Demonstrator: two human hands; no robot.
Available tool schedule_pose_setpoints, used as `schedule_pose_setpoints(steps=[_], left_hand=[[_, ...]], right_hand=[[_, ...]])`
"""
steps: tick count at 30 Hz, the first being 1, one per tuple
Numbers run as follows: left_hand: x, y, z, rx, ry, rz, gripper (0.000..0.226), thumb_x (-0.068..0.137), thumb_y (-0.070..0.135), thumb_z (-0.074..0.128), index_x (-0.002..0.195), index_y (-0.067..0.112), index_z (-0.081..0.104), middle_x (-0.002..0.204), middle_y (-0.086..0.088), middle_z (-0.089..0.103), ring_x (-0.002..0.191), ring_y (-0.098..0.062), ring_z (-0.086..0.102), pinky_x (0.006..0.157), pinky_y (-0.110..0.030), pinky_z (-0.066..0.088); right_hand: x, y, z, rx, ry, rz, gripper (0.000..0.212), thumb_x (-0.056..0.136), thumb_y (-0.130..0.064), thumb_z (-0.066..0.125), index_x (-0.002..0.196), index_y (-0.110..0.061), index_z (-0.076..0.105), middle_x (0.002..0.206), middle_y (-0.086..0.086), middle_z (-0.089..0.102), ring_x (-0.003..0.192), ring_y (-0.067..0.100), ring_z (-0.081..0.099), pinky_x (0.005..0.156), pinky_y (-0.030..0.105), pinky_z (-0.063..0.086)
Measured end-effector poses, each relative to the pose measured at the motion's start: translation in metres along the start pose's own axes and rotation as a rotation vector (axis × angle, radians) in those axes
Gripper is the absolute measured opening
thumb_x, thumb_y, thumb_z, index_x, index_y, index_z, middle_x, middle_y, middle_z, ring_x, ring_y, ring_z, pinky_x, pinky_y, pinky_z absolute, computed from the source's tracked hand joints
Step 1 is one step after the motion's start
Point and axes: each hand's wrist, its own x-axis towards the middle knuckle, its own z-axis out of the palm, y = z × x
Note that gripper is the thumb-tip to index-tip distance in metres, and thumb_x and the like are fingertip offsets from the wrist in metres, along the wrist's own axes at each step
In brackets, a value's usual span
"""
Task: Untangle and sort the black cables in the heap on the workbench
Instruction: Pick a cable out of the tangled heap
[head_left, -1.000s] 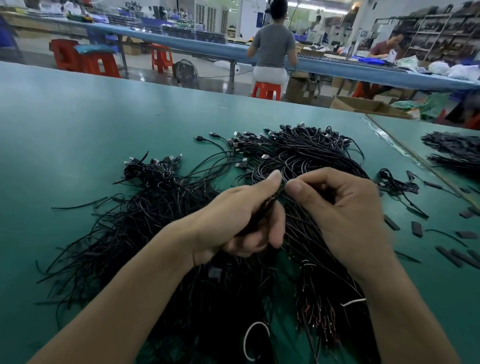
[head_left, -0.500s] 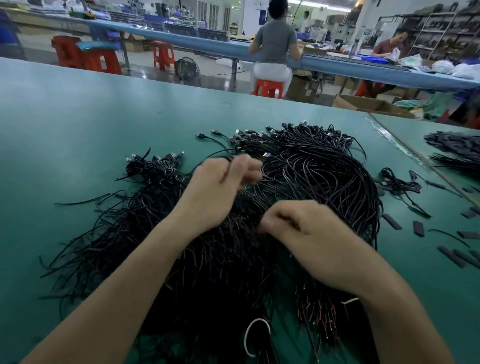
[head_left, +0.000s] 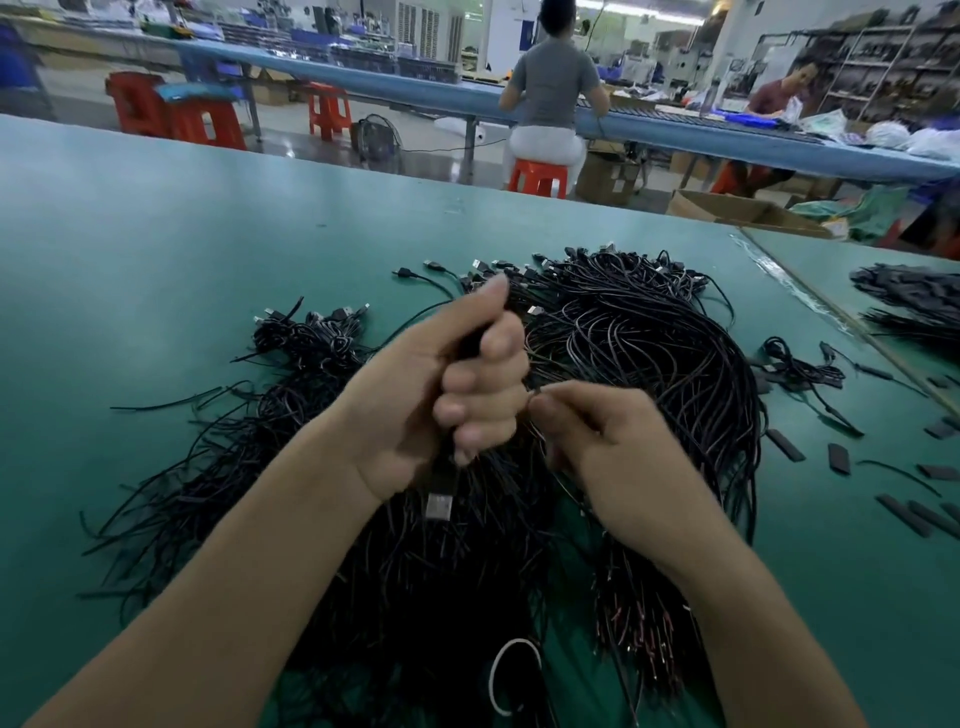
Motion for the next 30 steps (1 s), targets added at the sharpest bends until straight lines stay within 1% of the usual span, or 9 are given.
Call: schedule_pose_setpoints(steps=[4,7,9,13,17,20,22,25,30], left_hand=[[0.008,-0.006,-0.007,-0.003,0.254,0.248,0.046,0.096,0.037,0.044,0.086,0.007,0.079,0.076,-0.005,0.072,0.069,-0.016,0.072,0.066,-0.028,0.060],[0.010,-0.015,-0.015,0.425,0.398,0.282,0.042,0.103,0.033,0.040,0.107,0.005,0.071,0.097,-0.011,0.076,0.093,-0.023,0.074,0.082,-0.033,0.059],[0.010,-0.019,-0.014,0.758,0.475,0.237,0.041,0.107,0.028,0.037,0.102,0.008,0.072,0.089,-0.007,0.077,0.083,-0.016,0.074,0.074,-0.025,0.058],[0.007,-0.022,-0.002,1.053,0.293,-0.039,0.058,0.108,0.037,0.034,0.072,0.013,0.073,0.057,0.001,0.067,0.051,-0.013,0.061,0.055,-0.020,0.049],[-0.001,-0.015,0.005,0.969,0.144,-0.211,0.069,0.102,0.056,0.027,0.051,0.019,0.054,0.040,0.008,0.034,0.035,-0.009,0.031,0.037,-0.018,0.032],[-0.007,-0.007,0.003,0.771,-0.061,-0.282,0.065,0.101,0.058,0.028,0.049,0.021,0.041,0.042,0.005,0.027,0.035,-0.010,0.023,0.035,-0.018,0.025],[-0.009,-0.004,0.002,0.620,-0.126,-0.295,0.060,0.100,0.052,0.030,0.050,0.021,0.038,0.043,0.003,0.028,0.036,-0.011,0.025,0.037,-0.019,0.031],[-0.009,-0.006,-0.002,0.431,-0.142,-0.322,0.055,0.099,0.047,0.036,0.050,0.021,0.039,0.047,-0.001,0.042,0.042,-0.014,0.042,0.052,-0.029,0.049],[-0.003,-0.014,-0.005,0.597,0.022,-0.225,0.057,0.100,0.044,0.046,0.048,0.019,0.050,0.053,-0.001,0.057,0.048,-0.015,0.057,0.057,-0.027,0.054]], right_hand=[[-0.006,-0.007,0.007,-0.157,-0.229,0.012,0.021,0.103,-0.030,0.049,0.099,-0.036,0.068,0.059,-0.007,0.057,0.046,0.006,0.042,0.043,0.024,0.035],[-0.010,-0.014,-0.003,-0.221,-0.243,-0.042,0.018,0.102,-0.028,0.051,0.094,-0.030,0.068,0.060,-0.003,0.059,0.045,0.008,0.042,0.043,0.025,0.036],[-0.011,-0.017,-0.012,-0.266,-0.204,-0.122,0.021,0.099,-0.031,0.054,0.082,-0.028,0.066,0.062,-0.003,0.061,0.045,0.009,0.045,0.044,0.028,0.040],[-0.010,-0.016,-0.026,-0.218,0.056,-0.210,0.010,0.086,-0.033,0.072,0.076,-0.032,0.075,0.065,-0.010,0.069,0.055,0.013,0.061,0.052,0.027,0.049],[-0.007,-0.009,-0.033,-0.002,0.210,-0.244,0.015,0.073,-0.039,0.078,0.073,-0.025,0.073,0.070,-0.004,0.071,0.060,0.008,0.062,0.057,0.016,0.048],[-0.004,-0.002,-0.030,0.261,-0.017,-0.236,0.021,0.079,-0.034,0.076,0.079,-0.015,0.069,0.091,0.001,0.075,0.080,0.012,0.070,0.074,0.020,0.054],[-0.003,0.002,-0.027,0.374,-0.146,-0.202,0.029,0.082,-0.041,0.075,0.081,-0.014,0.065,0.086,0.001,0.071,0.080,0.019,0.066,0.079,0.028,0.055],[-0.002,0.003,-0.023,0.343,-0.181,-0.196,0.024,0.085,-0.045,0.073,0.082,-0.023,0.063,0.074,0.006,0.061,0.069,0.028,0.058,0.069,0.043,0.054],[0.000,0.006,-0.020,0.185,-0.135,-0.216,0.030,0.087,-0.048,0.065,0.088,-0.019,0.057,0.079,0.024,0.058,0.070,0.048,0.053,0.063,0.061,0.046]])
